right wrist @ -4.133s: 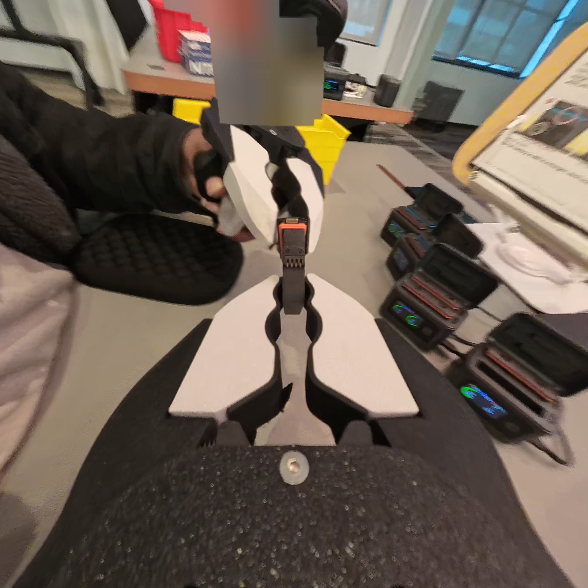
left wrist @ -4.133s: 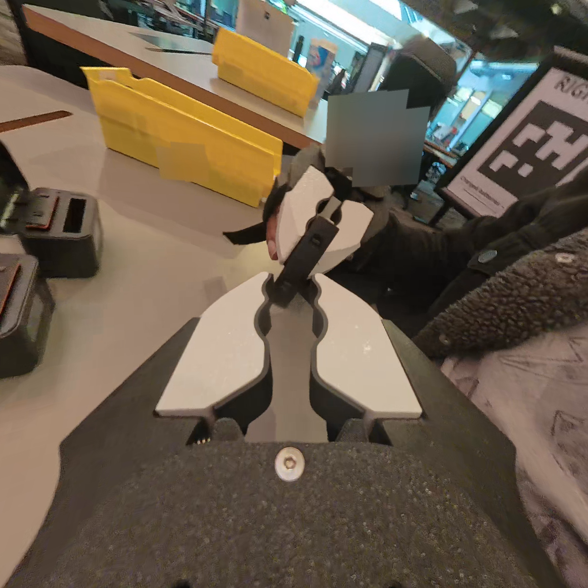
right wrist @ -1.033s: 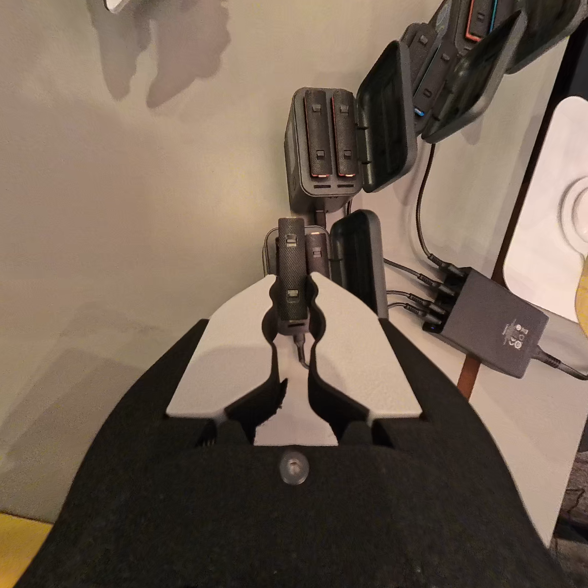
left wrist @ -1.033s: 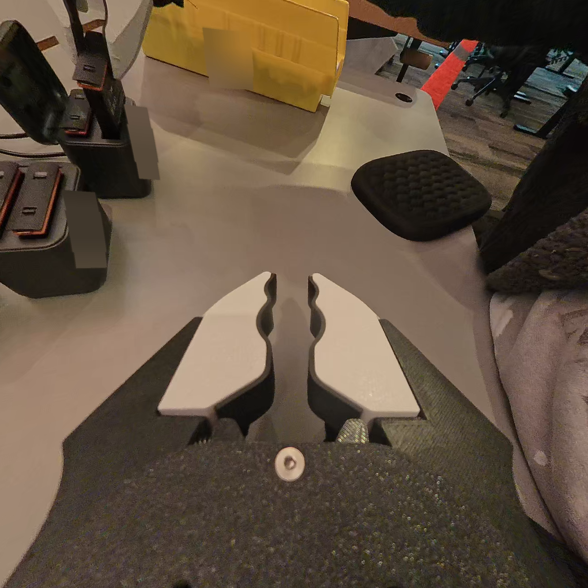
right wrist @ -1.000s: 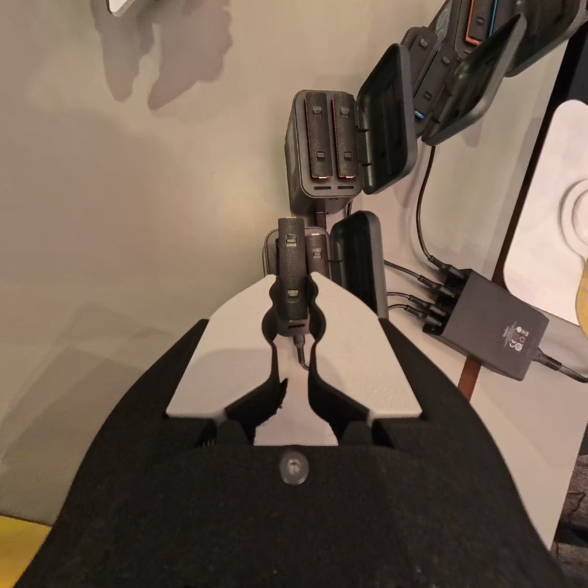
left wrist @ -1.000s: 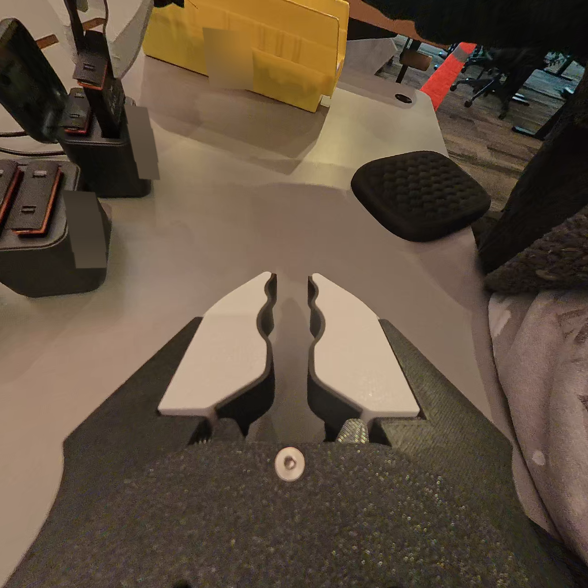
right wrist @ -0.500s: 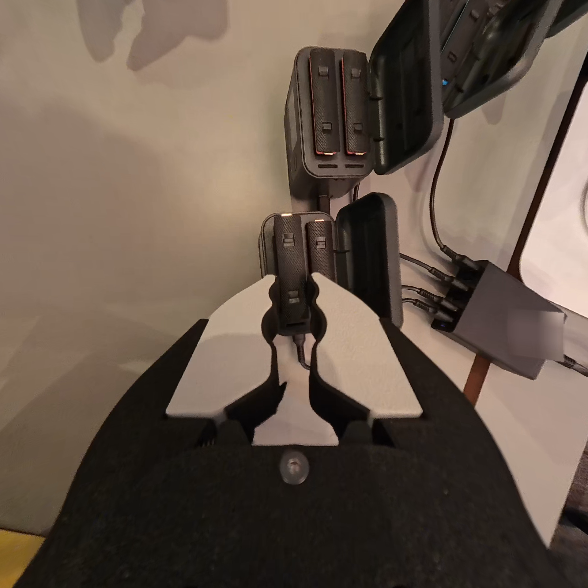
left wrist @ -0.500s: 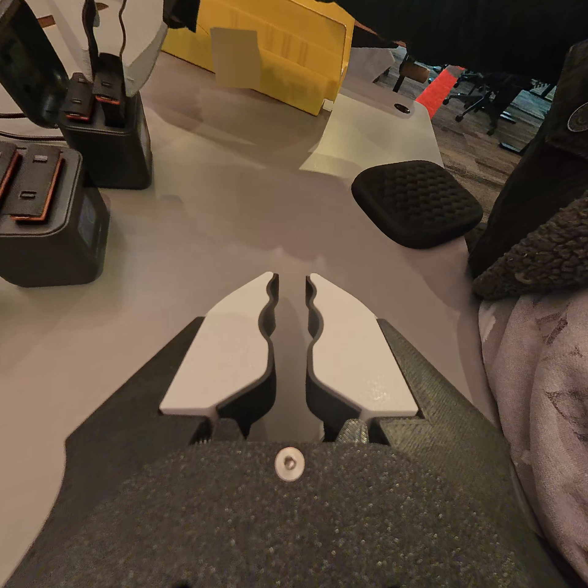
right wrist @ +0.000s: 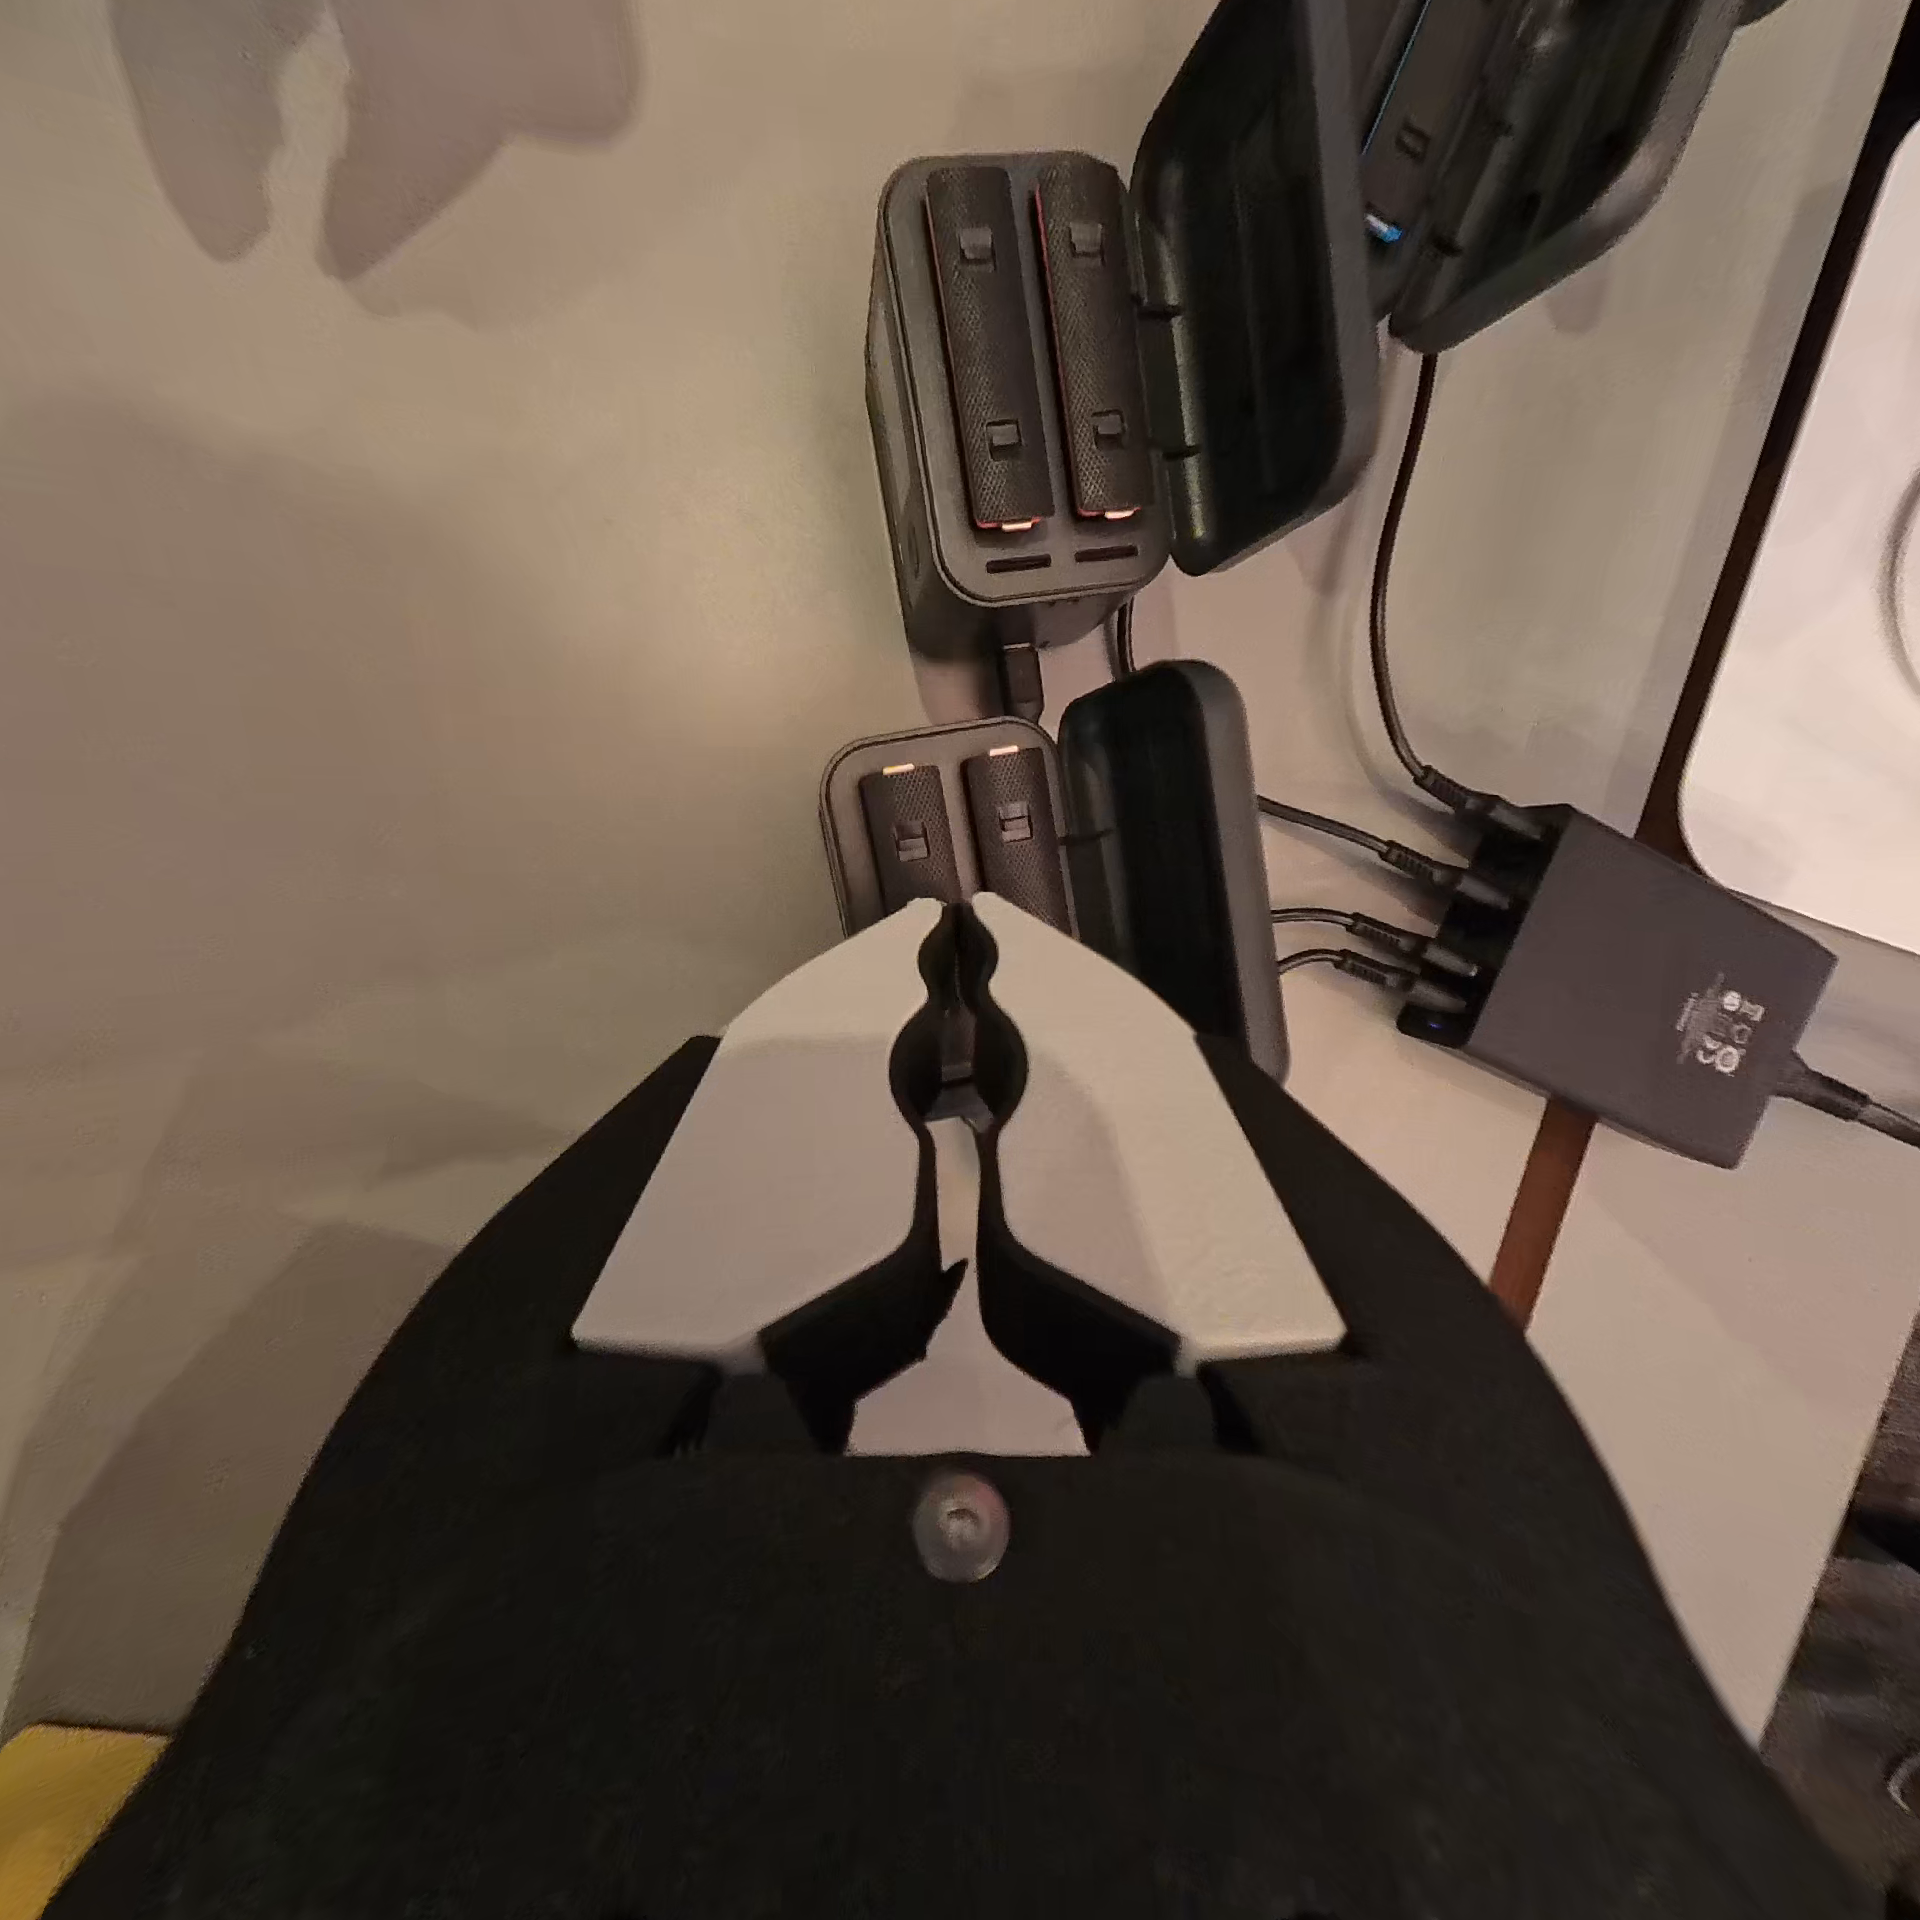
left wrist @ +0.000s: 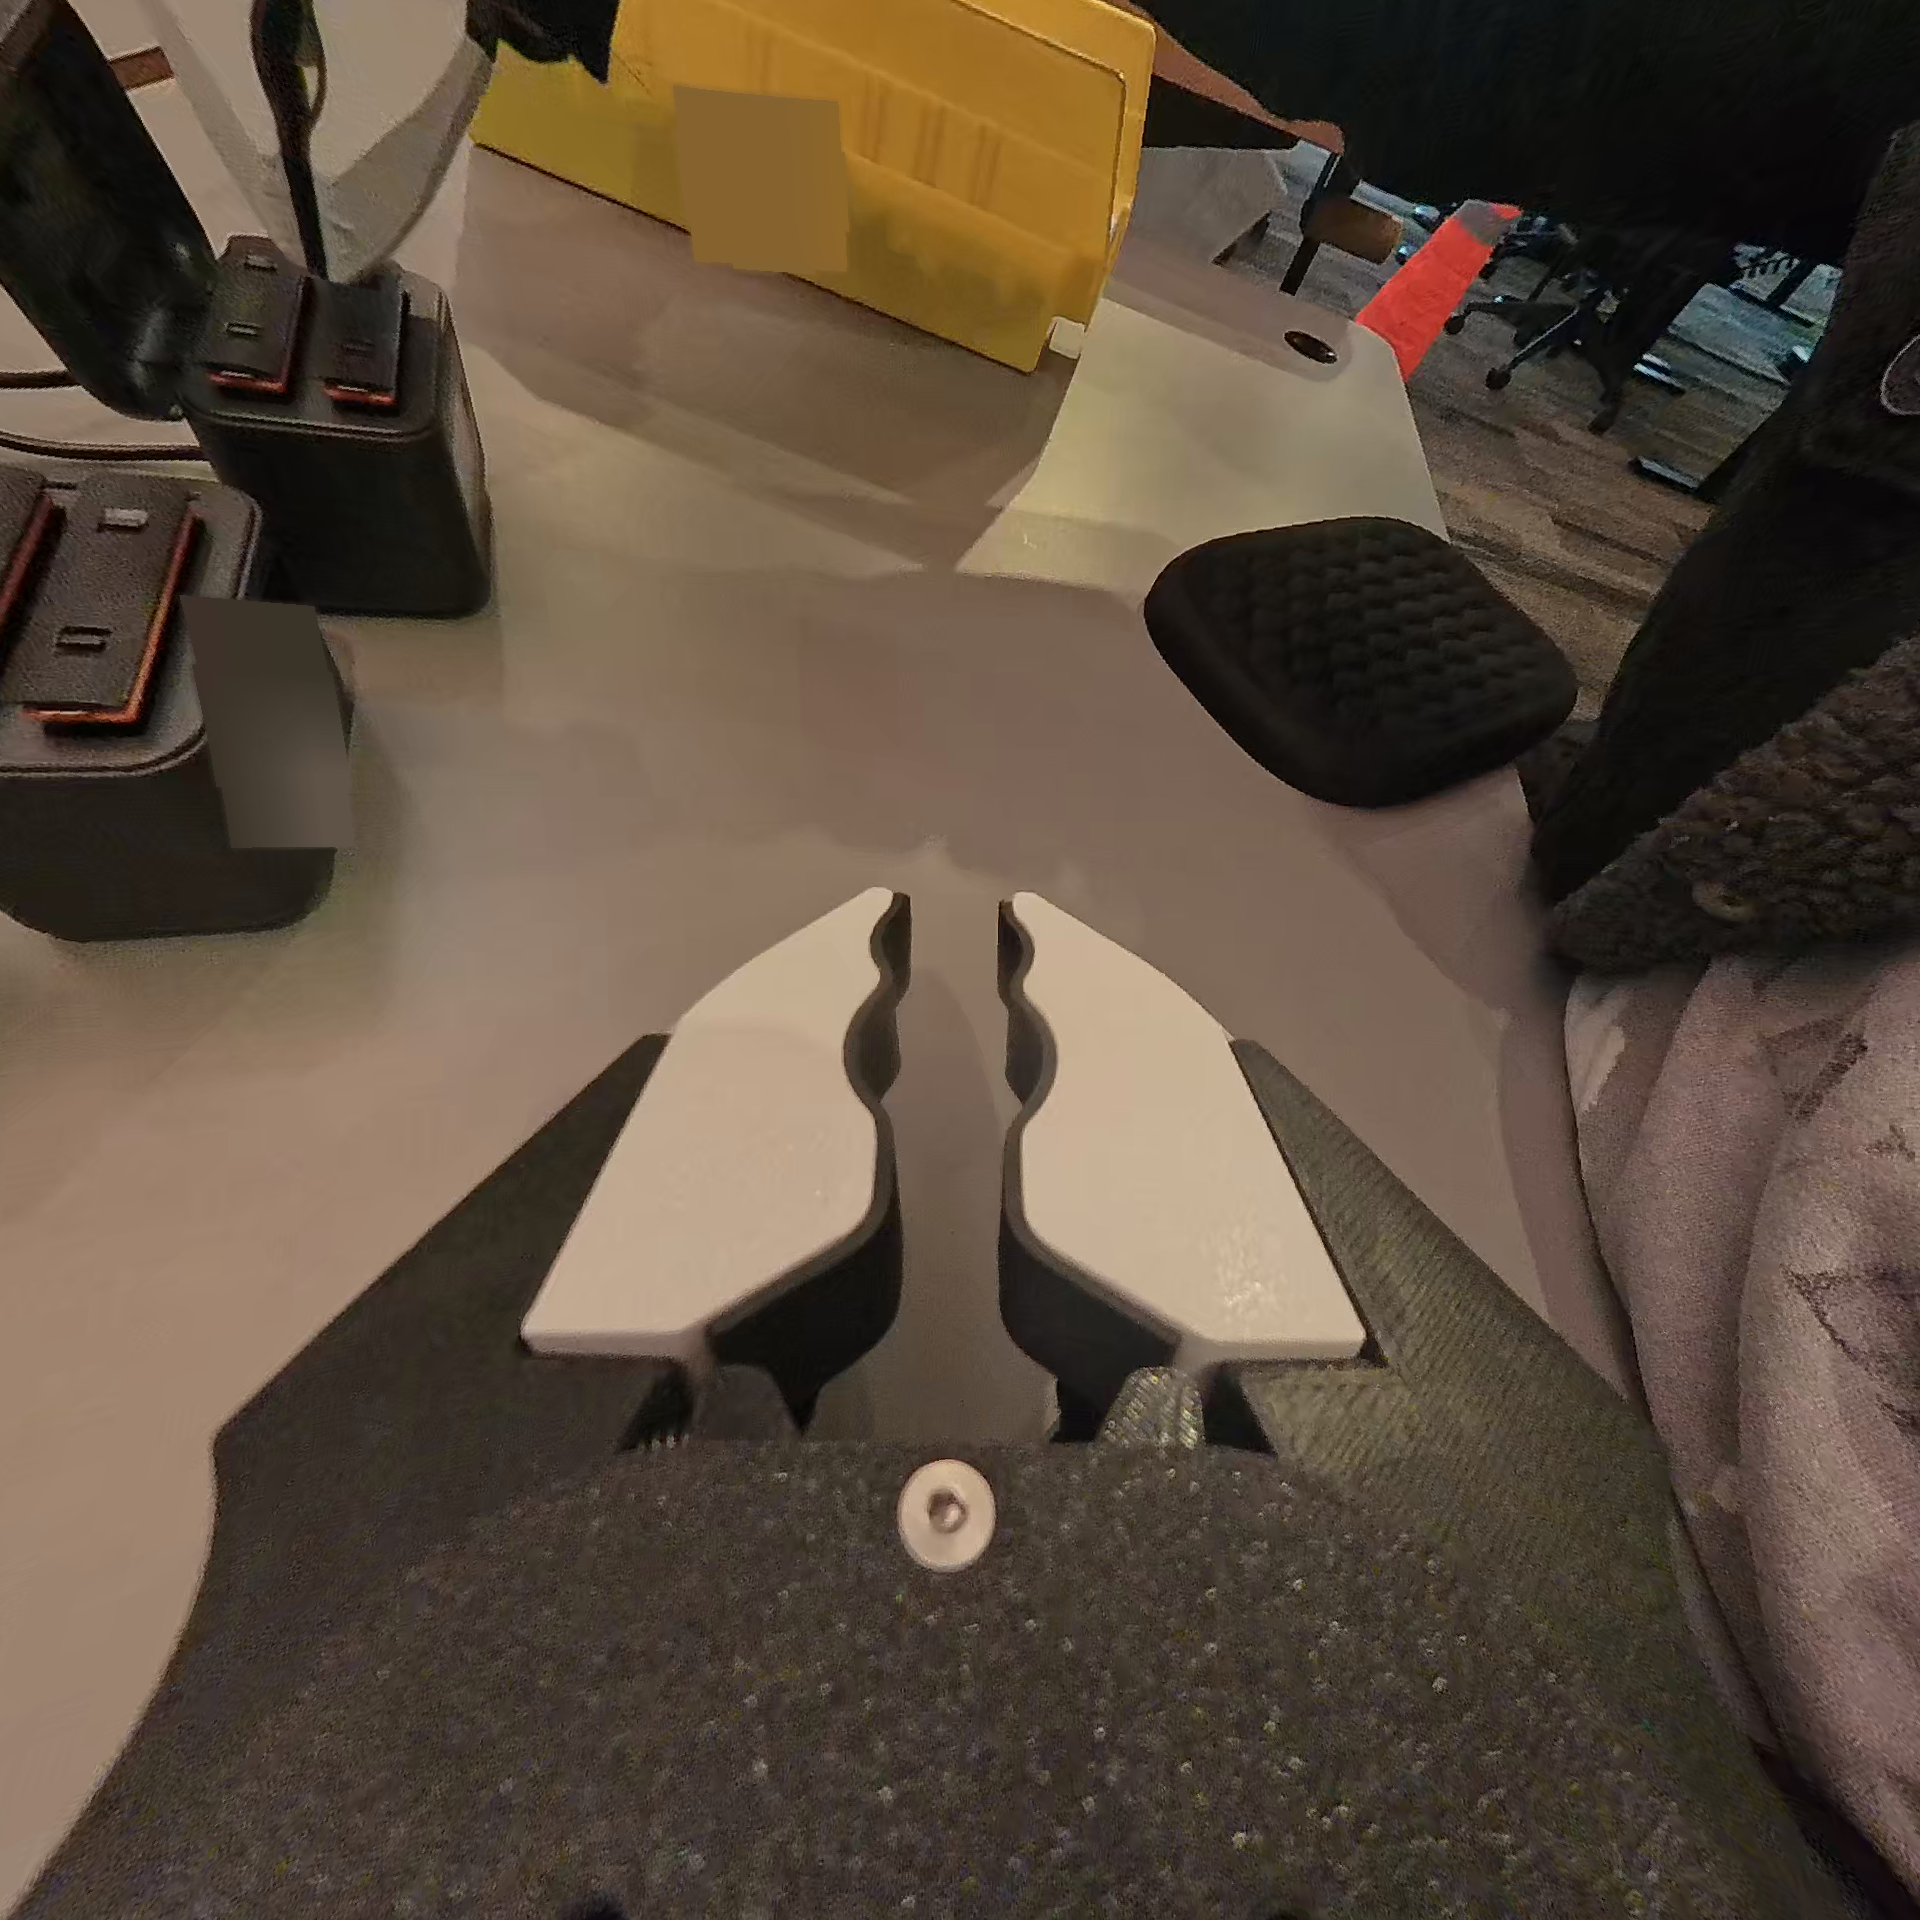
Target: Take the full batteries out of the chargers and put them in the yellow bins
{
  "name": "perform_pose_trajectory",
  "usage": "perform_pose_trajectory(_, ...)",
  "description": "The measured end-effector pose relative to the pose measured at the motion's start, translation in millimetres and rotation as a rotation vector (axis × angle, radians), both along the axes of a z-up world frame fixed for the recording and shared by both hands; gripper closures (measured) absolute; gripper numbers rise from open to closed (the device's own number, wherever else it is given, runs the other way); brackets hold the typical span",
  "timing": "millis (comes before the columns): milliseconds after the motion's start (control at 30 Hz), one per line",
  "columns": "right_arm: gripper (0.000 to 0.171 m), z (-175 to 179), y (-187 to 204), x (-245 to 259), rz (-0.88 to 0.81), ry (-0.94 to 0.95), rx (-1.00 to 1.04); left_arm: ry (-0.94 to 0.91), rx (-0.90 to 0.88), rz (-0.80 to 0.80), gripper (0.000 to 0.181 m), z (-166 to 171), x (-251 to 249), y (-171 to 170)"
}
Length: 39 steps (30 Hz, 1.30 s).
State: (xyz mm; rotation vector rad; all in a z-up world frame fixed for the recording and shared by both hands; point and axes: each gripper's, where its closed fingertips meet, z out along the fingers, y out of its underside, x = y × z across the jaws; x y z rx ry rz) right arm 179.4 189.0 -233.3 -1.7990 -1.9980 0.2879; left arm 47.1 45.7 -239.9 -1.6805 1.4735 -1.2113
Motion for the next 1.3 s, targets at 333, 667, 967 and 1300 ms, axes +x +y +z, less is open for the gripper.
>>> perform_pose_trajectory(333, 0.171, -6, -2, -1, -0.012, -0.128, -0.044, 0.007, -0.001, -0.004, 0.166, -1, 0, -1)
perform_pose_trajectory(667, 0.171, -6, -2, -1, -0.031, -0.241, 0.002, -0.017, 0.040, 0.006, 0.168, 3, -1, -1)
perform_pose_trajectory(967, 0.171, 84, 0, -18, -0.335, 0.307, 0.335, -0.079, 0.021, 0.076, 0.171, 12, -4, 10)
perform_pose_trajectory(1300, 0.171, 126, -56, 8, -1.047, 0.868, 0.541, -0.253, 0.076, 0.302, 0.179, 41, -20, 42)
